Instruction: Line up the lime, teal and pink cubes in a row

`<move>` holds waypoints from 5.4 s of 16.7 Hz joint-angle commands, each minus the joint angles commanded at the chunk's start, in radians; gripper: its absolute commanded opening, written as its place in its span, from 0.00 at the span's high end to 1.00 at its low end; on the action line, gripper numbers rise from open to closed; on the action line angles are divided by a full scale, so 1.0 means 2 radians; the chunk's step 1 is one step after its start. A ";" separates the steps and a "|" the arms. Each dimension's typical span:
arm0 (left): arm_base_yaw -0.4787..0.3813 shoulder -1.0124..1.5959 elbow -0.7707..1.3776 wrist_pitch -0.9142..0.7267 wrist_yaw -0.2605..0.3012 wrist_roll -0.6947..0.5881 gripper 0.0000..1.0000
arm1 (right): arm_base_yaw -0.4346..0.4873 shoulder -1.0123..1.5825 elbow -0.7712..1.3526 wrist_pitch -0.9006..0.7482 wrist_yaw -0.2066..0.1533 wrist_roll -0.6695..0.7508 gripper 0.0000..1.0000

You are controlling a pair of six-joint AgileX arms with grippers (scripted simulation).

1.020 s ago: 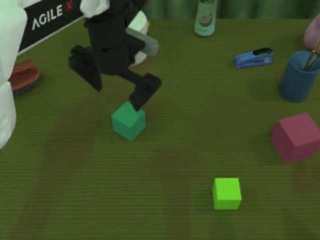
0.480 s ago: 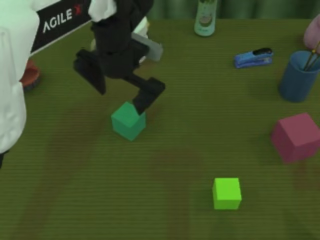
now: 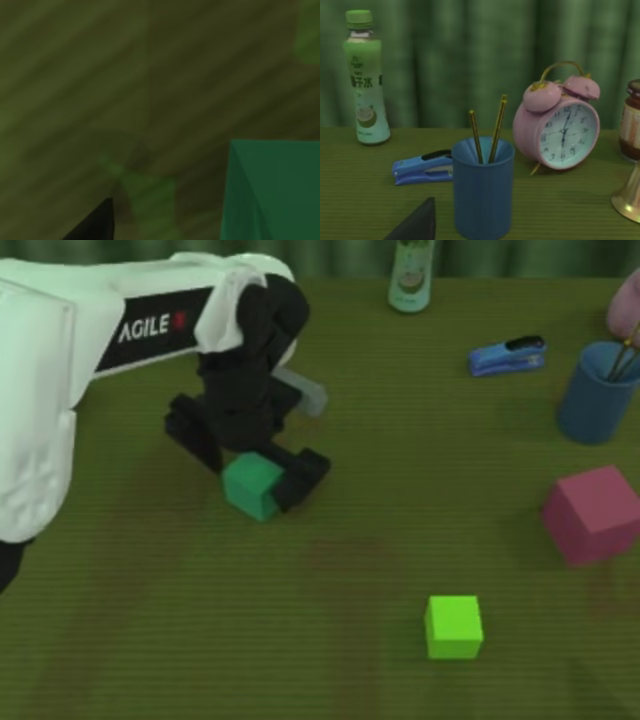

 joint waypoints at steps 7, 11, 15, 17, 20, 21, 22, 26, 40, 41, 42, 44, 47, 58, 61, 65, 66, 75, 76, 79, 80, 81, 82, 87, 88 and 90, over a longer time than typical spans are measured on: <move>0.000 0.001 -0.003 0.004 0.000 0.000 0.23 | 0.000 0.000 0.000 0.000 0.000 0.000 0.00; 0.000 0.001 -0.003 0.004 0.000 0.000 0.53 | 0.000 0.000 0.000 0.000 0.000 0.000 0.00; 0.000 0.001 -0.003 0.004 0.000 0.000 0.83 | 0.000 0.000 0.000 0.000 0.000 0.000 0.00; 0.000 0.001 -0.003 0.004 0.000 0.000 0.98 | 0.000 0.000 0.000 0.000 0.000 0.000 0.00; 0.000 0.001 -0.003 0.004 0.000 0.000 1.00 | 0.000 0.000 0.000 0.000 0.000 0.000 0.00; 0.000 0.001 -0.003 0.004 0.000 0.000 1.00 | 0.000 0.000 0.000 0.000 0.000 0.000 0.00; 0.000 0.001 -0.003 0.004 0.000 0.000 1.00 | 0.000 0.000 0.000 0.000 0.000 0.000 0.00; 0.001 -0.010 -0.001 0.001 0.002 -0.001 1.00 | 0.000 0.000 0.000 0.000 0.000 0.000 0.00; 0.006 -0.038 0.089 -0.118 0.001 -0.002 1.00 | 0.000 0.000 0.000 0.000 0.000 0.000 0.00; 0.003 -0.039 0.088 -0.118 0.001 -0.007 1.00 | 0.000 0.000 0.000 0.000 0.000 0.000 0.00; -0.003 -0.041 0.086 -0.117 0.001 -0.018 1.00 | 0.000 0.000 0.000 0.000 0.000 0.000 0.00; -0.021 -0.049 0.077 -0.116 0.000 -0.054 1.00 | 0.000 0.000 0.000 0.000 0.000 0.000 0.00; -0.060 -0.068 0.052 -0.112 -0.003 -0.149 1.00 | 0.000 0.000 0.000 0.000 0.000 0.000 0.00; -0.215 -0.157 -0.062 -0.090 -0.011 -0.526 1.00 | 0.000 0.000 0.000 0.000 0.000 0.000 0.00; -0.221 -0.164 -0.068 -0.088 -0.011 -0.537 1.00 | 0.000 0.000 0.000 0.000 0.000 0.000 0.00; -0.218 -0.161 -0.067 -0.087 -0.011 -0.536 1.00 | 0.000 0.000 0.000 0.000 0.000 0.000 0.00; -0.218 -0.160 -0.073 -0.080 -0.011 -0.536 1.00 | 0.000 0.000 0.000 0.000 0.000 0.000 0.00; -0.219 -0.128 -0.156 0.037 -0.011 -0.535 1.00 | 0.000 0.000 0.000 0.000 0.000 0.000 0.00; -0.219 -0.128 -0.156 0.037 -0.011 -0.535 1.00 | 0.000 0.000 0.000 0.000 0.000 0.000 0.00; -0.219 -0.128 -0.156 0.037 -0.011 -0.535 0.85 | 0.000 0.000 0.000 0.000 0.000 0.000 0.00; -0.219 -0.128 -0.156 0.037 -0.011 -0.535 0.77 | 0.000 0.000 0.000 0.000 0.000 0.000 0.00; -0.219 -0.128 -0.156 0.037 -0.011 -0.535 0.70 | 0.000 0.000 0.000 0.000 0.000 0.000 0.00; -0.219 -0.128 -0.156 0.037 -0.011 -0.535 0.62 | 0.000 0.000 0.000 0.000 0.000 0.000 0.00; -0.219 -0.128 -0.156 0.037 -0.011 -0.535 0.25 | 0.000 0.000 0.000 0.000 0.000 0.000 0.00; -0.219 -0.128 -0.156 0.037 -0.011 -0.535 0.17 | 0.000 0.000 0.000 0.000 0.000 0.000 0.00; -0.219 -0.128 -0.156 0.037 -0.011 -0.535 0.02 | 0.000 0.000 0.000 0.000 0.000 0.000 0.00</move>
